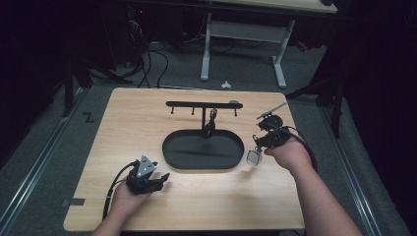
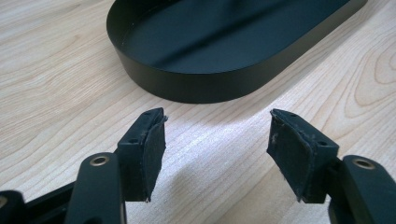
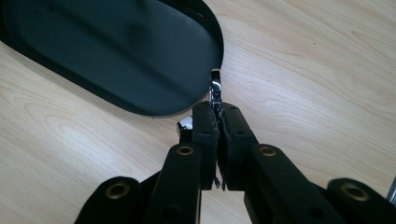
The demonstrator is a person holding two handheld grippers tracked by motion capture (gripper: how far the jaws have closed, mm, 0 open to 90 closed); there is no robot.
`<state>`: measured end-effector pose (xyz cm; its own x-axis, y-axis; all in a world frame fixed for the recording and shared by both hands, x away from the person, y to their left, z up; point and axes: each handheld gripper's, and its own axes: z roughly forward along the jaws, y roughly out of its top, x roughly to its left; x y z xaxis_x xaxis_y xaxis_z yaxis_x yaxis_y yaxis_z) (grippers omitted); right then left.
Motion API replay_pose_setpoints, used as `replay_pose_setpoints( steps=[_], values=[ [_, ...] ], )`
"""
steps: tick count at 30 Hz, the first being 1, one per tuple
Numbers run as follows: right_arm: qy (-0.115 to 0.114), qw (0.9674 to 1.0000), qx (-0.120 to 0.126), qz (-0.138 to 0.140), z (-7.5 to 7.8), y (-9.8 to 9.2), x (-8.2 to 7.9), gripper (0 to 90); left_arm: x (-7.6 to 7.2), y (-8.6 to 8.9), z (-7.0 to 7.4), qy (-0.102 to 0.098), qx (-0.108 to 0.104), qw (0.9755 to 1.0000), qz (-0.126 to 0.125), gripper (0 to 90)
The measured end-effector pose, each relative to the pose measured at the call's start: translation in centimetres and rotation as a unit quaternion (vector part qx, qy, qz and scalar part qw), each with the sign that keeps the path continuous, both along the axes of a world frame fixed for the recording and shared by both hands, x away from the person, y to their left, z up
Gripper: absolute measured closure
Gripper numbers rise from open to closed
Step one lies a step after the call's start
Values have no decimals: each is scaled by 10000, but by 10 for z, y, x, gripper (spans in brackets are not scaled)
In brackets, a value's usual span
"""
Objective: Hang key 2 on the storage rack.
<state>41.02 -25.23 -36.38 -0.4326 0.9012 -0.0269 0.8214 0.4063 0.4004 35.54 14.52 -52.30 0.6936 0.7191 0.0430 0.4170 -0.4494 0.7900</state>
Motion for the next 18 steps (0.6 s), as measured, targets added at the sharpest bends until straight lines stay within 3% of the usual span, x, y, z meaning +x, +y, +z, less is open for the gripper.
replay_pose_setpoints(
  steps=[6,18],
  values=[
    [66,10000,16,43,4,9,8,865,0,1,1,-10,-18,10000,8,370],
    [-14,9998,48,214,21,24,18,865,-1,-1,0,-9,11,10000,-14,368]
  ],
)
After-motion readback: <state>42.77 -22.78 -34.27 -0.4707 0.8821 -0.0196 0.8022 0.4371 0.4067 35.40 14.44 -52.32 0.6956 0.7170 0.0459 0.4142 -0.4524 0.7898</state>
